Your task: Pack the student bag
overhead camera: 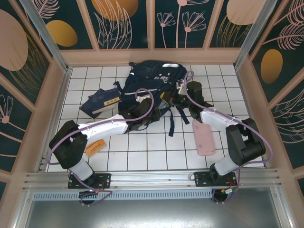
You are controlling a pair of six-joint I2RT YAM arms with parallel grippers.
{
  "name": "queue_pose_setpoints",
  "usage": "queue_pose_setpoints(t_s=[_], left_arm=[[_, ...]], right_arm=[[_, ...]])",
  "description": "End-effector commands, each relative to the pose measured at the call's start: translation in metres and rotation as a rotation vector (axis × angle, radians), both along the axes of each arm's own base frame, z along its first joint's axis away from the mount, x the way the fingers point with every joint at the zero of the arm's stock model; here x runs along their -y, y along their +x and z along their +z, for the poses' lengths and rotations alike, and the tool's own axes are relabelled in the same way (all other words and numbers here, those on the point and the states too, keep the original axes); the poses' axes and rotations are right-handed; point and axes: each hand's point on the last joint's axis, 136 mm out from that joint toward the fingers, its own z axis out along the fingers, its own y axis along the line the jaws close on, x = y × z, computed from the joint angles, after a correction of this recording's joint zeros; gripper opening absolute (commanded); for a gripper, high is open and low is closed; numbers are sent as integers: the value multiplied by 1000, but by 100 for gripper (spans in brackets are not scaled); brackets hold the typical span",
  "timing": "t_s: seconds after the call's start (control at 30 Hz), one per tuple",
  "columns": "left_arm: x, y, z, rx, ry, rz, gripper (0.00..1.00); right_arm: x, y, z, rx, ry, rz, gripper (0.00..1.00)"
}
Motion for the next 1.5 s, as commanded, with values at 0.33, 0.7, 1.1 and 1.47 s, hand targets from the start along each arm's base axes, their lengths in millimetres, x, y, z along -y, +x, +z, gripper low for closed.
queue_pose_setpoints(t_s=[0.33, 0.7, 1.1, 1.47], left_arm=[[-6, 3, 10, 101, -56, 9, 1], [-31, -13, 12, 129, 86, -61, 0], [-29, -4, 19, 146, 108, -131, 0], [-2, 7, 27, 188, 115, -236, 0]], right_arm=[[5, 14, 46, 158, -13, -52, 6], [90, 59, -6, 110, -249, -301, 4], [120, 78, -17, 113, -306, -292, 27], [94, -4, -47, -346, -78, -275, 65]])
